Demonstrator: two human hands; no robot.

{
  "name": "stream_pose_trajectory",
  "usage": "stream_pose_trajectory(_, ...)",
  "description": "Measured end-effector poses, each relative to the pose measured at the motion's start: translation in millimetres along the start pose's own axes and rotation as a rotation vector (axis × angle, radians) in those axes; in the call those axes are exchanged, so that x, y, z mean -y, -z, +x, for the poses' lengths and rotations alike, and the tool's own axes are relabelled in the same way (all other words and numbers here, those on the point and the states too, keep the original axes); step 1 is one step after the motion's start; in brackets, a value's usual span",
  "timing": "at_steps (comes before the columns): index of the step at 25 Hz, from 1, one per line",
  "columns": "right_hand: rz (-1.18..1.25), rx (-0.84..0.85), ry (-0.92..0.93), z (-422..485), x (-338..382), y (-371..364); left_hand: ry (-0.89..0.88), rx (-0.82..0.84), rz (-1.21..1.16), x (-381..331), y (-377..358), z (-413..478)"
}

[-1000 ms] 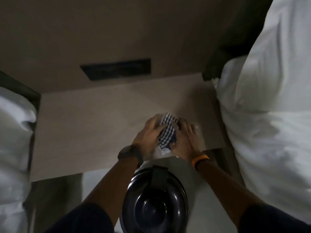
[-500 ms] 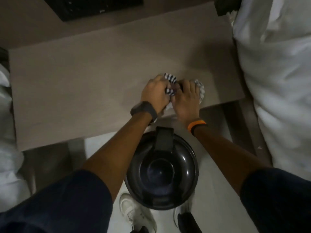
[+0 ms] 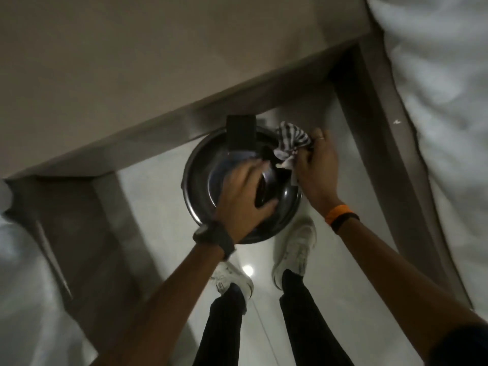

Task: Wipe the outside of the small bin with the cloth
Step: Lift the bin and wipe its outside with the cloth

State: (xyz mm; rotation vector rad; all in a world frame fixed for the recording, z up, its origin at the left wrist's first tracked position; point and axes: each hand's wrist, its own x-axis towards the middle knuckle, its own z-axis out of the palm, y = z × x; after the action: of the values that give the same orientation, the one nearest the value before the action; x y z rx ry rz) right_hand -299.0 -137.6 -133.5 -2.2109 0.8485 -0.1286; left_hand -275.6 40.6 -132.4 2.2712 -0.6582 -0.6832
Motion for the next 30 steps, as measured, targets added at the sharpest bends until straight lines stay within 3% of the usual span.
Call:
stream_pose_trajectory(3, 0.148, -0.007, -0.146, -43.0, -36.9, -1.7, -0.031, 0.252, 0.599, 7.6, -63.4, -33.4)
stream_pose_trajectory(5, 0.248, -0.018, -0.240, -61.7, -57.9, -5.5, 0.016, 0.230, 0.735, 7.0, -85.6, -37.1)
stream_pose_trajectory(10, 0.602, -0.150, -0.490, -77.8, -85.3, 5.5, 0.132, 0.010, 0.568, 1.2, -80.5, -33.0)
stream_pose_trajectory(12, 0.686, -0.220, -0.571, -78.1, -91.8, 6.5, 0.203, -0.025, 0.421, 3.5, -55.9, -30.9)
stream_pose_trajectory(14, 0.771, -0.168, -0.626, -81.1, -87.3, -6.4, 0.307, -0.038, 0.215, 2.4, -29.5, -32.8)
stream_pose_trajectory(16, 0.856, 0.013, -0.520, -92.0, -69.9, -30.6, 0.399, -0.069, 0.013, 1.1, -12.9, -34.6)
stream_pose_trajectory(19, 0.553, 0.327, -0.114, -112.7, -38.6, -84.1, 0.473, -0.150, -0.142, 8.1, -2.7, -36.7)
stream_pose_trajectory(22, 0.297, 0.200, -0.116, -77.2, -55.5, -113.2, 0.487, -0.184, -0.212, 23.5, 1.3, -35.9)
stream_pose_trajectory(25, 0.218, 0.141, -0.464, -49.4, -95.5, -117.7, 0.495, -0.153, -0.291, 38.3, 11.1, -33.6)
stream_pose_trajectory(26, 0.222, 0.149, -0.434, -58.6, -90.4, -120.3, 0.506, -0.147, -0.336, 41.3, 15.6, -31.0)
stream_pose_trajectory(29, 0.208, 0.202, 0.079, -130.3, -37.9, -134.2, 0.535, -0.140, -0.448, 42.8, 28.0, -17.9)
stream_pose_trajectory(30, 0.185, 0.214, 0.173, -146.5, -31.6, -138.7, 0.523, -0.132, -0.437, 42.8, 29.9, -13.1)
